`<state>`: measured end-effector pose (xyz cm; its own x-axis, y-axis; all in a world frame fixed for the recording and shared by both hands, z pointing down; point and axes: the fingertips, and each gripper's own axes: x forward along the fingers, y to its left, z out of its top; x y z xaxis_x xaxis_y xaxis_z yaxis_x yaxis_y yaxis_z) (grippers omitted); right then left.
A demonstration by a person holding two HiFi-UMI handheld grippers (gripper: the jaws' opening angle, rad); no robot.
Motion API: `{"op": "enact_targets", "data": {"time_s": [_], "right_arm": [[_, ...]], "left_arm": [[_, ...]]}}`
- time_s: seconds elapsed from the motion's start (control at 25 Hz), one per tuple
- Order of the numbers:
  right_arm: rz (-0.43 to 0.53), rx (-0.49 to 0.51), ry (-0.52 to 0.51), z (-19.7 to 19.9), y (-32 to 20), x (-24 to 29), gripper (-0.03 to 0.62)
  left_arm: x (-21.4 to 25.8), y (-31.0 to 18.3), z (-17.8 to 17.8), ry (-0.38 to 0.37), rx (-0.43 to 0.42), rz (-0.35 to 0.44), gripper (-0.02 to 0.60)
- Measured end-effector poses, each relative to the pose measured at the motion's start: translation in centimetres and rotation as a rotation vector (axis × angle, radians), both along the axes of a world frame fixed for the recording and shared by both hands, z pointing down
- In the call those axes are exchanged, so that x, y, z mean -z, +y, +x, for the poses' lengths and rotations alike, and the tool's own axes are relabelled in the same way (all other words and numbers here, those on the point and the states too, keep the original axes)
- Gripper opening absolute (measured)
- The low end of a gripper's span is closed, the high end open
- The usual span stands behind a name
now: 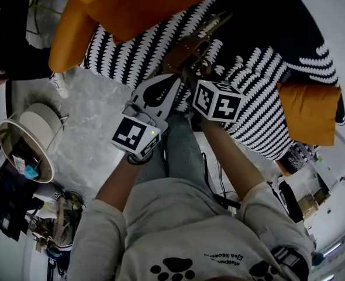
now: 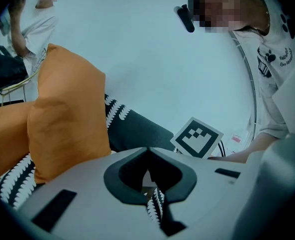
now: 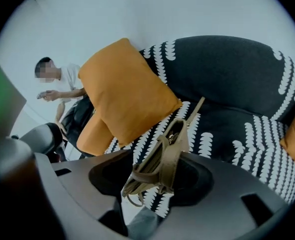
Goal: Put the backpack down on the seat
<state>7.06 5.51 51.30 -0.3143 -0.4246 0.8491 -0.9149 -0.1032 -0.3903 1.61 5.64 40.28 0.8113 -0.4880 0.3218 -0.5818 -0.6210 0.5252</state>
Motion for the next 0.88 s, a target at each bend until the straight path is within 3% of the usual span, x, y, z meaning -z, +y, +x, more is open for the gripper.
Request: {"op": "enact_targets", "data": {"time_s": [0.32, 0.52, 0.88], "right_arm": [[0.030, -0.012, 0.156, 3.4, 0.7, 1.3, 0.218], [0.042, -0.059, 0.134, 4.1, 1.2, 2.1, 0.219], [0.180, -0.083, 0.160, 4.5, 0.4, 6.3, 0.218]], "left_arm": [[0.8, 0.4, 1.3, 0.017, -0.033, -0.008, 0.018], [1.2, 0.8, 1.9, 0.026, -0.044, -0.014, 0.018], [2.7, 0.1, 2.5, 0.023, -0.087, 0.014, 0.018]]}}
